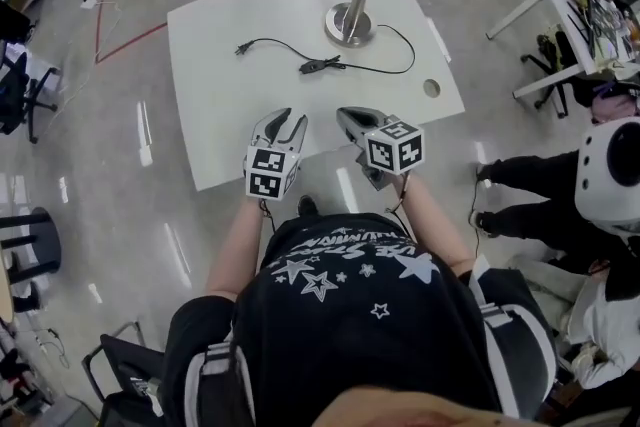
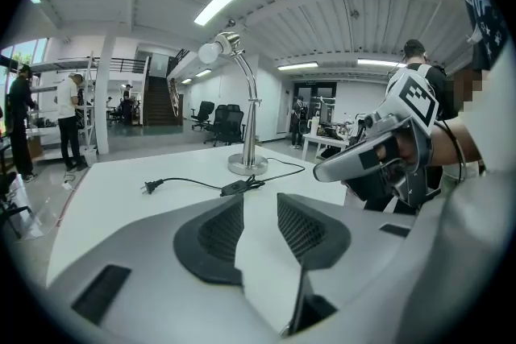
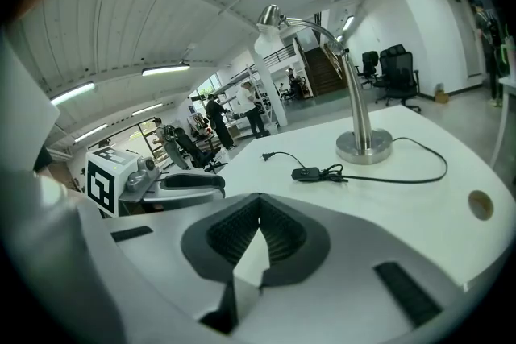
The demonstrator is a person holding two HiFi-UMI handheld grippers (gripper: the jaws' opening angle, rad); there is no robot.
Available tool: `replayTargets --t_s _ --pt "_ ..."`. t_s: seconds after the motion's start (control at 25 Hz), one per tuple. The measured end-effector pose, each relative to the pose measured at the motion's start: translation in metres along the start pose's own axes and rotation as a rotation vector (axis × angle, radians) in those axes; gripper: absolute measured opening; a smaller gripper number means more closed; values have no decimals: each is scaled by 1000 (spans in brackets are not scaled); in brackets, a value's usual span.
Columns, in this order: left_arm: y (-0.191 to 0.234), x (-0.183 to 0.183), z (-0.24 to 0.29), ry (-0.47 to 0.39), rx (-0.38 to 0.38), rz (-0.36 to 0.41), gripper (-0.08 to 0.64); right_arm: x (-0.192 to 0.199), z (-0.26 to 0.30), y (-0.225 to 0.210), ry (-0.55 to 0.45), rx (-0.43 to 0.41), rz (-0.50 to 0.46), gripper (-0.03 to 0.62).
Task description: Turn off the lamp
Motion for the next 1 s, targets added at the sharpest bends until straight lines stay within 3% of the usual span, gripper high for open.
replayTargets --t_s 0.28,0.72,1.0 --pt "-29 -7 -12 -1 -31 -84 140 14 -36 -14 20 -12 1 5" --pt "-95 -21 -34 1 -12 -59 137 45 -89 -20 5 -40 7 5" --pt "-133 -26 -56 -8 -46 -69 47 68 -125 -17 2 -58 3 5"
Point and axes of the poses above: the fingertips, and each gripper's own axes: z forward along the fingers, y to its left, x out of its underside, the point moved 10 cm from there along -z, backward along the fingers, and after that the axes turned 15 degrees about z, right-handed, at the moved point
